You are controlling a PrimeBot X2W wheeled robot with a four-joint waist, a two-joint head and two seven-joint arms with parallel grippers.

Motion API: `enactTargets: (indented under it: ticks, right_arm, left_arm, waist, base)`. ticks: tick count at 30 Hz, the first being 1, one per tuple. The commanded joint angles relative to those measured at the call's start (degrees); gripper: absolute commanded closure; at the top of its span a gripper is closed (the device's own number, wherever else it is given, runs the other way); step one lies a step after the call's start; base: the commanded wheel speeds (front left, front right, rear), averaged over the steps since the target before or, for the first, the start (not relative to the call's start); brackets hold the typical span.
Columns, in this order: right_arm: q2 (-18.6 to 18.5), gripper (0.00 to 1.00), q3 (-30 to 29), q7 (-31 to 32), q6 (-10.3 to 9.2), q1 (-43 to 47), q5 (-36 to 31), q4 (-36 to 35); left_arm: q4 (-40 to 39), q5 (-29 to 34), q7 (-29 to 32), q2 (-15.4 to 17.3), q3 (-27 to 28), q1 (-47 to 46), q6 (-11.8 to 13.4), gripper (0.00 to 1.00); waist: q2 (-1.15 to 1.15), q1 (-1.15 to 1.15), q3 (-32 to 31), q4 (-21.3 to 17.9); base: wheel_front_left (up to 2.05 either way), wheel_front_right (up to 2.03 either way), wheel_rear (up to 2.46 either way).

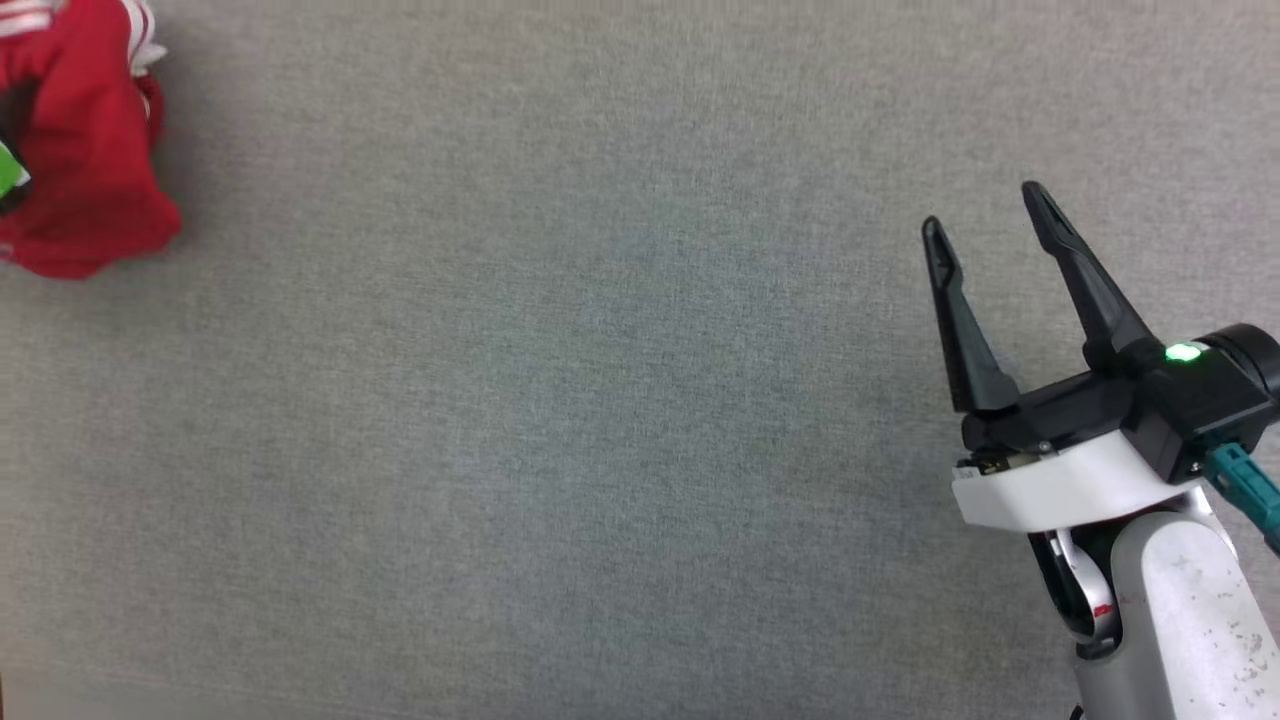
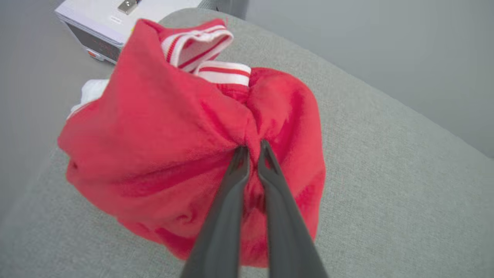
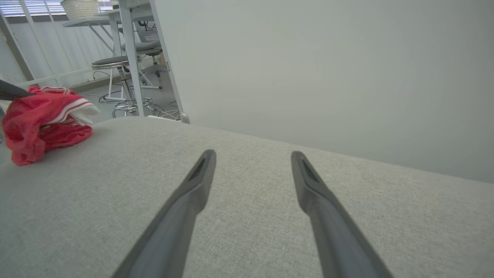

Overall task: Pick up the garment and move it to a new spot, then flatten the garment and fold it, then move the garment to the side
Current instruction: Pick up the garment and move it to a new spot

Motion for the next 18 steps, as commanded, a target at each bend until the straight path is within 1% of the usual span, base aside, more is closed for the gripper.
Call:
enactTargets:
  ticks: [1,3,7,14,18]
  right_arm:
    - [0.54,0.00,-0.94,-0.86,-0.05,0.99,0.60,0.89]
    - [1.20,0.00,-2.01,-1.85,-0.05,2.05,1.23,2.61]
    - [2.07,0.00,-3.38,-3.09,-0.05,3.72,2.12,4.90]
    - [3.25,0.00,-6.30,-4.55,-0.05,6.16,3.63,8.14]
    - [3.62,0.00,-7.27,-4.98,-0.05,7.13,4.09,8.90]
  left_arm:
    - [-1.86,-0.15,-1.43,0.84,-1.10,-1.31,-0.17,1.00]
    - [-4.98,-0.06,-3.27,1.04,-3.26,-0.71,-0.17,1.00]
    - [-9.78,0.20,-6.30,1.18,-5.37,-0.10,-0.18,1.00]
    - [-18.88,1.99,-7.44,-1.61,-9.83,2.97,-0.06,1.00]
    - [-23.96,2.75,-8.26,-3.68,-11.29,5.84,1.44,1.00]
  waist:
    - [0.00,0.00,-4.75,0.38]
    - [0.00,0.00,-7.73,0.49]
    - [0.00,0.00,-11.97,0.50]
    - [0.00,0.00,-19.00,-0.53]
    - [0.00,0.00,-21.53,-2.20]
  base:
    - [0.00,0.00,0.00]
    - [0.00,0.00,0.00]
    - [0.00,0.00,0.00]
    - [0.00,0.00,0.00]
    - [0.00,0.00,0.00]
